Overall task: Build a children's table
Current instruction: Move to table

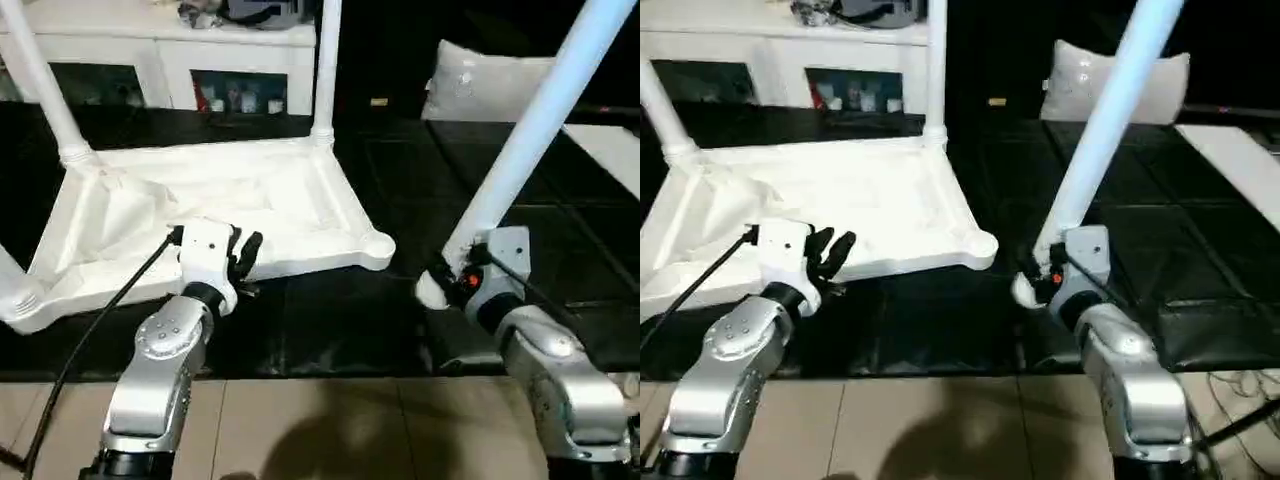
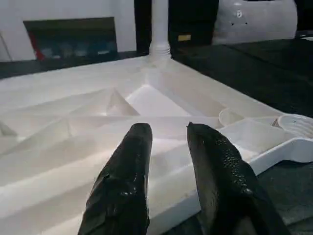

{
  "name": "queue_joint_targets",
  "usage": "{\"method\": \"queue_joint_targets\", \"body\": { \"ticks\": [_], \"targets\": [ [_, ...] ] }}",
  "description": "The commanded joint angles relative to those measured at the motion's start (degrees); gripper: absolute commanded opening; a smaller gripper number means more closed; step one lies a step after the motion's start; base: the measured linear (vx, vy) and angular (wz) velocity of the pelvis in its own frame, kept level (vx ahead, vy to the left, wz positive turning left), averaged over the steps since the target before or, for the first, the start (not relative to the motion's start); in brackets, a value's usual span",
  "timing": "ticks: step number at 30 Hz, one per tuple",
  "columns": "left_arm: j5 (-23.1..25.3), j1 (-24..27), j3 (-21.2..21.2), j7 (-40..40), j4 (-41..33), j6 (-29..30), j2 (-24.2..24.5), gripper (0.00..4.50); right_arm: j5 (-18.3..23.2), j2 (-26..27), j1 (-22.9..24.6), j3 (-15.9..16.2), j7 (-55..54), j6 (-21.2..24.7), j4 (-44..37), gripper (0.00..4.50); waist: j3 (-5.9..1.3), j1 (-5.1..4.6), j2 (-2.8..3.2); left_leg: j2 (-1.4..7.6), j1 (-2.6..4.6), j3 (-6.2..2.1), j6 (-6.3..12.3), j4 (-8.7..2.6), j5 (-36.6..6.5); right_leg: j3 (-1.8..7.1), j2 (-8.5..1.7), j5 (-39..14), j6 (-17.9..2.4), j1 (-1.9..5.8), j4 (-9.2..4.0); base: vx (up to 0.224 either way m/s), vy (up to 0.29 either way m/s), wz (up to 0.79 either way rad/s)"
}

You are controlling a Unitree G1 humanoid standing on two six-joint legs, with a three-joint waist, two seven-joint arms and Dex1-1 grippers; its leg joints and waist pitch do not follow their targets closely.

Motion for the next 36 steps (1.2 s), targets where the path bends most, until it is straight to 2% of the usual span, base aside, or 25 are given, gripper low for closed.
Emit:
{"method": "queue_joint_targets", "body": {
  "ticks": [1,2,4,5,6,7,8,9,10,11,13,14,16,17,18,20,21,22,23,26,27,29,31,32,36],
  "targets": [
    [0.47,0.04,-1.15,-0.14,-0.71,0.6,-0.05,1.45,1.88,-0.16,-0.2,-2.06,-0.03,0.18,-0.59,1.89,-1.32,-0.74,-0.16,3.79,2.89,-2.54,-2.29,-5.45,-38.05,4.08,-8.38,-39.85,3.78,-0.34,-7.17,0.0,0.0,0.0],
    [0.53,0.0,-1.23,-0.16,-0.55,0.53,-0.21,1.45,1.29,-0.46,-0.02,-1.63,-0.02,-0.47,-0.32,1.89,-0.91,-1.97,-0.6,-0.13,6.23,0.48,0.29,1.16,-25.8,-1.41,-8.46,-55.05,9.25,-1.76,-13.21,0.0,0.0,0.0],
    [0.56,0.0,-1.21,-0.2,-0.47,0.5,-0.3,1.45,0.81,-0.66,0.23,-1.23,0.09,-1.13,-0.17,1.89,-1.21,-2.44,0.75,2.28,5.62,-0.27,1.17,-0.44,-27.65,-4.88,-7.57,-49.61,11.61,0.87,-12.88,0.0,0.0,0.0],
    [0.61,-0.07,-1.2,-0.19,-0.34,0.47,-0.36,1.45,0.59,-0.74,0.35,-1.05,0.18,-1.5,-0.04,1.89,-1.36,-1.82,2.7,9.56,-1.3,-4.34,0.27,-9.5,-43.39,0.2,-5.88,-24.61,6.55,6.99,5.32,0.189,0.096,-0.25],
    [0.61,-0.07,-1.2,-0.19,-0.34,0.47,-0.36,1.45,0.59,-0.74,0.35,-1.05,0.18,-1.5,-0.04,1.89,-1.85,-2.8,2.4,8.42,0.11,-4.32,-1.25,-10.05,-45.99,0.64,-4.73,-15.29,4.42,4.65,4.87,0.257,0.056,-0.16],
    [0.62,-0.19,-1.18,-0.15,-0.2,0.49,-0.42,1.45,0.38,-0.8,0.37,-0.95,0.35,-1.82,0.16,1.89,-2.12,-4.39,1.22,7.17,5.76,-5.13,0.39,-9.07,-45.54,3.76,-5.3,-11.17,0.97,-0.31,3.63,0.257,0.056,-0.16],
    [0.59,-0.34,-1.18,-0.05,-0.05,0.59,-0.44,1.45,0.06,-0.96,0.29,-0.84,0.6,-2.12,0.37,1.89,-1.88,-4.14,-0.51,2.71,-0.54,-3.45,-0.39,-5.76,-35.51,6.37,-9.34,-23.53,0.0,3.93,-1.72,0.108,-0.027,-0.12],
    [0.49,-0.38,-1.22,0.02,-0.03,0.61,-0.37,1.45,-0.04,-1.05,0.28,-0.78,0.69,-2.22,0.43,1.89,-3.0,-1.43,-1.26,-0.08,-3.2,-1.62,2.83,-0.09,-15.77,10.27,-12.83,-33.73,0.7,6.74,-5.09,0.073,-0.027,-0.17],
    [0.36,-0.5,-1.28,0.12,0.13,0.63,-0.32,1.45,-0.16,-1.35,0.18,-0.56,0.76,-2.33,0.6,1.89,-3.7,-1.15,-1.92,-0.03,-5.0,-2.11,4.5,2.04,-9.06,11.12,-13.49,-34.5,-0.01,8.23,-5.1,0.073,-0.027,-0.17],
    [0.35,-0.53,-1.28,0.12,0.17,0.62,-0.32,1.45,-0.13,-1.38,0.16,-0.53,0.75,-2.34,0.62,1.89,-4.25,-0.49,-1.68,-0.08,-6.39,-2.31,5.77,2.12,-0.64,10.34,-11.94,-27.52,-2.51,8.6,-4.24,0.106,-0.002,-0.03],
    [0.37,-0.76,-1.28,0.11,0.5,0.5,-0.32,1.45,0.07,-1.41,0.05,-0.37,0.69,-2.43,0.78,1.89,-4.29,-0.98,0.19,0.63,-6.18,-2.38,7.02,-1.63,7.07,5.67,-6.75,-13.2,-4.88,7.02,-2.4,0.119,0.034,-0.08],
    [0.37,-0.91,-1.27,0.14,0.67,0.46,-0.3,1.45,0.12,-1.42,0.0,-0.27,0.78,-2.5,0.88,1.89,-4.9,-1.47,1.3,1.79,-3.06,-3.6,9.07,-2.26,9.25,4.6,-4.59,-5.65,-4.22,5.17,-0.47,0.148,0.047,-0.05],
    [0.24,-0.82,-1.26,0.15,0.64,0.4,-0.22,1.45,-0.18,-1.75,0.28,0.3,1.17,-2.56,0.6,1.89,-6.21,-4.1,2.08,5.95,5.67,-9.42,20.96,-2.62,20.06,3.3,-3.01,-3.0,-3.27,-1.63,4.67,0.184,0.039,0.04],
    [0.2,-0.83,-1.26,0.16,0.65,0.4,-0.2,1.45,-0.25,-1.84,0.3,0.42,1.28,-2.59,0.61,1.89,-6.16,-4.13,1.57,9.27,8.78,-11.93,29.11,-2.11,28.34,5.32,-4.66,-8.01,1.31,-6.04,7.01,0.173,0.02,0.06],
    [0.17,-0.87,-1.23,0.16,0.69,0.4,-0.2,1.45,-0.31,-1.94,0.27,0.55,1.39,-2.59,0.7,1.89,-6.01,-4.04,0.86,9.09,7.84,-11.32,31.97,-2.06,32.45,7.11,-5.91,-6.54,4.65,-7.56,7.86,0.102,-0.016,0.06],
    [0.33,-0.97,-1.11,0.13,0.78,0.4,-0.29,1.45,-0.61,-2.35,0.2,0.98,1.7,-2.48,0.84,1.89,-4.77,-3.13,-2.2,0.47,1.94,-3.81,24.67,-0.74,14.9,9.61,-6.58,2.34,2.44,-3.23,0.73,0.086,-0.036,0.07],
    [0.32,-0.98,-1.11,0.13,0.78,0.4,-0.28,1.45,-0.63,-2.38,0.2,1.02,1.73,-2.47,0.84,1.89,-5.1,-1.29,-3.86,-5.07,-3.73,-1.35,19.63,2.94,1.63,14.11,-9.08,-0.44,-4.47,4.07,-1.69,0.074,-0.07,0.09],
    [0.21,-0.99,-1.25,0.3,0.8,0.33,-0.15,1.45,-1.48,-3.25,0.25,2.09,2.43,-2.39,0.75,1.89,-5.08,0.2,-3.23,-3.46,-5.25,-2.27,16.21,4.38,-1.31,15.9,-12.57,-1.72,-8.54,6.2,-2.58,0.074,-0.07,0.09],
    [0.15,-0.99,-1.31,0.34,0.81,0.3,-0.09,1.45,-1.78,-3.46,0.29,2.39,2.63,-2.36,0.78,1.89,-4.36,0.76,-3.09,-2.39,-6.08,-2.73,9.5,4.72,-0.96,14.41,-11.96,-3.47,-12.1,6.38,-2.69,0.058,-0.062,-0.02],
    [0.15,-1.09,-1.35,0.29,0.91,0.28,-0.04,1.45,-2.01,-3.59,0.26,2.76,2.79,-2.57,1.22,1.89,-2.83,-0.7,-0.09,1.04,-3.57,-2.27,5.2,-3.11,-3.55,8.11,-6.43,-19.04,-10.76,4.29,-3.14,0.0,0.0,0.0],
    [0.16,-1.12,-1.36,0.26,0.94,0.28,-0.06,1.45,-1.97,-3.56,0.22,2.76,2.77,-2.7,1.39,1.89,-3.01,-1.65,0.99,2.66,0.15,-3.02,5.3,-4.63,-11.07,6.86,-4.08,-18.75,-9.31,1.81,-1.59,0.054,0.04,0.04],
    [0.19,-1.15,-1.35,0.26,0.99,0.26,-0.09,1.45,-1.98,-3.5,0.13,2.75,2.72,-2.78,1.58,1.89,-4.14,-3.39,1.01,3.87,2.94,-5.01,11.81,-4.98,-7.08,5.8,-4.12,-6.1,-9.93,0.77,0.82,0.053,0.04,0.05],
    [0.23,-1.23,-1.29,0.2,1.08,0.23,-0.14,1.45,-2.07,-3.67,0.05,2.96,2.78,-2.88,1.69,1.89,-3.95,-3.59,0.53,3.18,2.03,-4.41,14.58,-4.61,-5.93,6.15,-4.99,-3.74,-10.72,1.44,0.42,0.057,0.039,0.03],
    [0.22,-1.3,-1.37,0.2,1.18,0.2,-0.14,1.45,-2.1,-3.92,0.06,3.27,2.83,-2.97,1.73,1.89,-4.36,-2.15,-0.46,0.15,-1.99,-1.65,15.16,-2.8,-0.4,8.16,-6.58,-1.9,-11.55,5.55,-1.47,0.0,0.0,0.0],
    [0.01,-1.5,-1.72,0.21,1.32,0.13,0.13,1.45,-2.39,-4.03,-0.08,3.58,2.88,-3.03,1.87,1.89,-4.47,-1.3,-0.39,0.39,-2.63,-1.36,11.82,-2.98,2.18,8.15,-5.92,-8.22,-10.17,6.29,-2.28,0.0,0.0,0.0]
  ]
}}
